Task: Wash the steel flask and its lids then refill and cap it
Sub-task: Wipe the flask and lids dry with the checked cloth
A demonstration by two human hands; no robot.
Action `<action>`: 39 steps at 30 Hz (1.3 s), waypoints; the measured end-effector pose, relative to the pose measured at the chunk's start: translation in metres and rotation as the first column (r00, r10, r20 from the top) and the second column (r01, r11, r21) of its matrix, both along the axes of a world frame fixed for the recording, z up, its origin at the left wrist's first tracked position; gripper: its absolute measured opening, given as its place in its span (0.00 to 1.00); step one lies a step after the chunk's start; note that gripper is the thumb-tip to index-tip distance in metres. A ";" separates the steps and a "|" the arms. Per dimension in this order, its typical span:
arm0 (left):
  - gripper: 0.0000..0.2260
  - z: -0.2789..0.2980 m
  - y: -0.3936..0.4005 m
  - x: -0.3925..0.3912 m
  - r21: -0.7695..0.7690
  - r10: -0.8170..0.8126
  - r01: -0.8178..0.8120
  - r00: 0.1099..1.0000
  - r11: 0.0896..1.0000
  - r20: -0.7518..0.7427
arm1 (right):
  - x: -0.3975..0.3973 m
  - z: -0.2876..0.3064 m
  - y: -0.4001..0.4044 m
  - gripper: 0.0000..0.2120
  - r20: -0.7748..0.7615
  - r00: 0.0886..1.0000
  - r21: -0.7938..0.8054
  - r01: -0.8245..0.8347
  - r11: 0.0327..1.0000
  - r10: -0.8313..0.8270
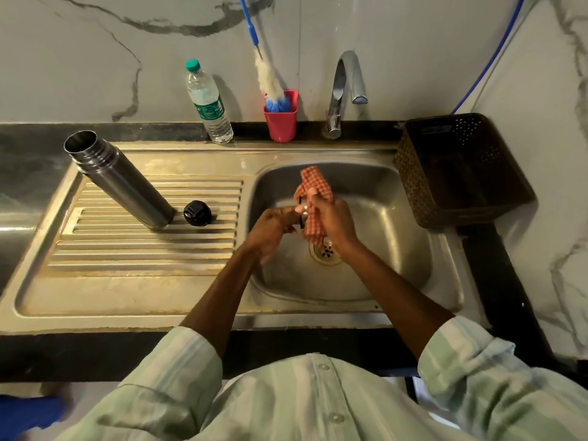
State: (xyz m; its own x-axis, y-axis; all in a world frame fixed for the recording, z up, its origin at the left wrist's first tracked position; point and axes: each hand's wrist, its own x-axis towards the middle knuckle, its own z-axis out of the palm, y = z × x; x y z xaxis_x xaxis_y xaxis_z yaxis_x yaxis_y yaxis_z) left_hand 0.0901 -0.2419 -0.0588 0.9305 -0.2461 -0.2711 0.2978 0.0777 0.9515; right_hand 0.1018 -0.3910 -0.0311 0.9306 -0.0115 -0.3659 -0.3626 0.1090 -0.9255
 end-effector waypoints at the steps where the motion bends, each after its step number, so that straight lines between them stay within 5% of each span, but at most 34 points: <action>1: 0.09 0.004 0.001 0.003 -0.074 0.037 -0.042 0.997 0.996 -0.063 | -0.003 -0.004 0.001 0.14 0.163 0.986 -0.174 -0.012 0.985 0.041; 4: 0.09 0.011 -0.002 0.004 -0.145 0.081 -0.087 0.996 0.986 -0.046 | -0.009 -0.013 0.003 0.13 0.291 0.948 -0.245 -0.060 0.968 0.133; 7: 0.12 0.006 -0.002 -0.002 -0.014 0.038 -0.036 0.987 0.999 0.157 | 0.003 -0.004 0.003 0.18 -0.024 1.000 0.134 -0.009 0.991 0.013; 9: 0.11 0.004 -0.001 -0.006 0.134 -0.050 0.016 0.965 0.991 0.258 | 0.011 0.008 -0.007 0.21 -0.287 0.946 0.356 -0.041 0.934 0.151; 11: 0.08 0.005 -0.002 -0.006 0.273 -0.153 0.066 0.938 0.960 0.312 | 0.014 0.013 -0.015 0.20 -0.357 0.906 0.423 -0.061 0.904 0.228; 13: 0.08 0.007 -0.003 -0.005 0.254 -0.152 0.080 0.948 0.964 0.279 | 0.016 0.009 -0.012 0.19 -0.320 0.937 0.333 -0.028 0.943 0.140; 15: 0.09 0.013 -0.002 0.001 0.061 -0.011 0.006 0.996 0.998 0.089 | 0.011 0.004 -0.004 0.15 -0.074 0.997 0.044 -0.017 0.999 0.020; 17: 0.09 0.019 0.001 0.009 -0.119 0.061 -0.070 0.995 0.990 -0.081 | 0.001 0.001 -0.001 0.09 0.226 0.970 -0.236 -0.033 0.971 0.088; 19: 0.10 0.022 0.000 0.009 -0.180 0.057 -0.068 0.996 0.981 -0.065 | -0.006 -0.004 0.002 0.11 0.320 0.939 -0.255 -0.043 0.966 0.127; 22: 0.12 0.017 -0.003 0.005 -0.021 0.023 -0.020 0.993 1.000 0.117 | 0.002 -0.004 0.004 0.15 0.085 0.996 0.016 0.016 1.000 -0.017; 25: 0.13 0.007 -0.002 0.001 0.265 -0.129 0.035 0.929 0.964 0.347 | 0.017 0.007 -0.009 0.20 -0.310 0.940 0.350 -0.024 0.937 0.140; 28: 0.10 0.000 0.002 0.003 0.409 -0.234 0.063 0.893 0.910 0.384 | 0.018 0.013 -0.015 0.15 -0.332 0.925 0.384 -0.047 0.922 0.185; 32: 0.10 0.010 -0.002 0.007 0.033 0.044 -0.044 0.999 0.999 0.002 | 0.007 0.005 0.001 0.10 0.066 0.998 -0.155 -0.004 0.988 0.015; 34: 0.09 0.017 -0.005 0.008 -0.103 0.128 -0.137 0.988 0.985 -0.091 | 0.002 -0.004 0.005 0.13 0.207 0.976 -0.236 -0.022 0.971 0.073; 37: 0.12 0.013 -0.003 0.007 -0.016 0.083 -0.082 0.994 0.997 0.066 | 0.004 -0.009 0.006 0.16 0.112 0.994 -0.088 0.002 0.996 0.008; 39: 0.13 0.011 -0.004 0.002 0.165 -0.046 0.000 0.959 0.986 0.279 | 0.011 0.000 -0.001 0.17 -0.164 0.986 0.197 -0.004 0.980 0.037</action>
State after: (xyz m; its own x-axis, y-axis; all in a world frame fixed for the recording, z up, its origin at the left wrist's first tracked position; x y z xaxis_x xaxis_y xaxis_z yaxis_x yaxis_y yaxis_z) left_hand 0.0917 -0.2456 -0.0481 0.9693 -0.2429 -0.0374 0.0165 -0.0876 0.9960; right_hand 0.1130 -0.3919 -0.0311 0.8560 0.0938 -0.5084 -0.5132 0.2723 -0.8139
